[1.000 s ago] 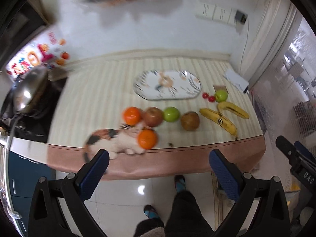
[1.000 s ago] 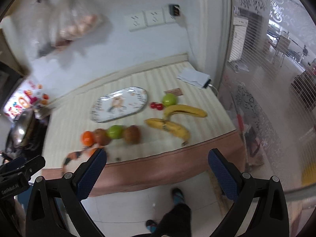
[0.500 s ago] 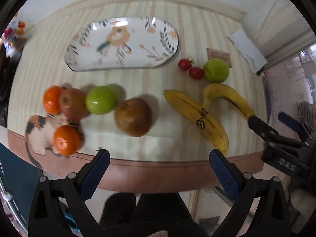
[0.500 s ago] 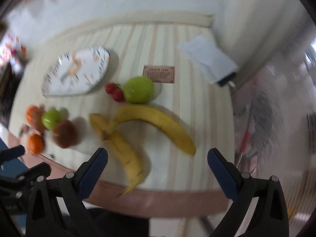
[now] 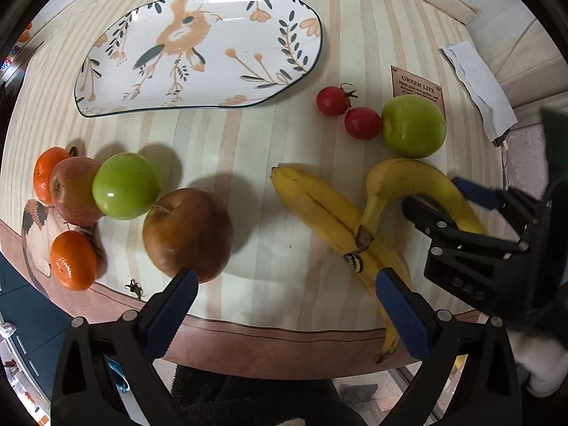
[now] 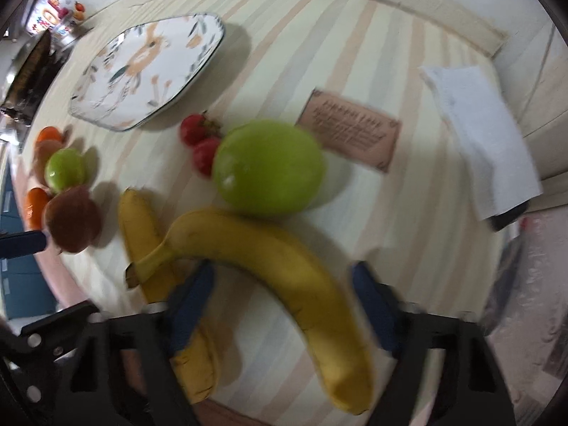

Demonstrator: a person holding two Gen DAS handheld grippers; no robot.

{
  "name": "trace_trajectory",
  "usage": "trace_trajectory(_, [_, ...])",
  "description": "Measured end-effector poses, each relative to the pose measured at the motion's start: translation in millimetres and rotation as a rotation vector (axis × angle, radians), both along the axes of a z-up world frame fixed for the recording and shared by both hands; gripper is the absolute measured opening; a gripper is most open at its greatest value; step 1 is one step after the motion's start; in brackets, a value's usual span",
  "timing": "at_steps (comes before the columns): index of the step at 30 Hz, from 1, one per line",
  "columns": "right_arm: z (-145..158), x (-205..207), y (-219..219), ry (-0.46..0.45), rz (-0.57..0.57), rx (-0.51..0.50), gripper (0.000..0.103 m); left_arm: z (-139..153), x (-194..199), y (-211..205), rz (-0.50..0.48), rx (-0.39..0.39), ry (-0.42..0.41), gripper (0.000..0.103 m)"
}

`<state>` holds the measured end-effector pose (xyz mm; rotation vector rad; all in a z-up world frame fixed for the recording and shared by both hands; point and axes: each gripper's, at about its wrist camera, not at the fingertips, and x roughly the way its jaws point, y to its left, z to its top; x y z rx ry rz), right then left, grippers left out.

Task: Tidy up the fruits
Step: 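Grasp the stickered banana with the left tool while the right tool grasps the other banana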

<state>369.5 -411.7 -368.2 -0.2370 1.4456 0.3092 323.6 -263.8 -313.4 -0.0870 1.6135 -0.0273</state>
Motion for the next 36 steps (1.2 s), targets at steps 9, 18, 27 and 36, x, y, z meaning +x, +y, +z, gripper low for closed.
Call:
trace_trajectory(9, [-12, -20, -30, 0.006, -0.212, -0.006, 0.041, -16, 2, -14, 0.010, -0.024, 0.038, 0.102])
trace_trajectory(18, [-19, -63, -70, 0.049, -0.511, 0.032, 0.038, -52, 15, -52, -0.002, -0.121, 0.109, 0.086])
trace_trajectory(27, [-15, -82, -98, 0.119, -0.569, 0.093, 0.042, -72, 31, -89, -0.057, -0.054, 0.095, 0.056])
trace_trajectory(36, [-6, -70, -94, 0.060, -0.493, 0.056, 0.041, -58, 16, -86, -0.189, -0.025, 0.028, 0.046])
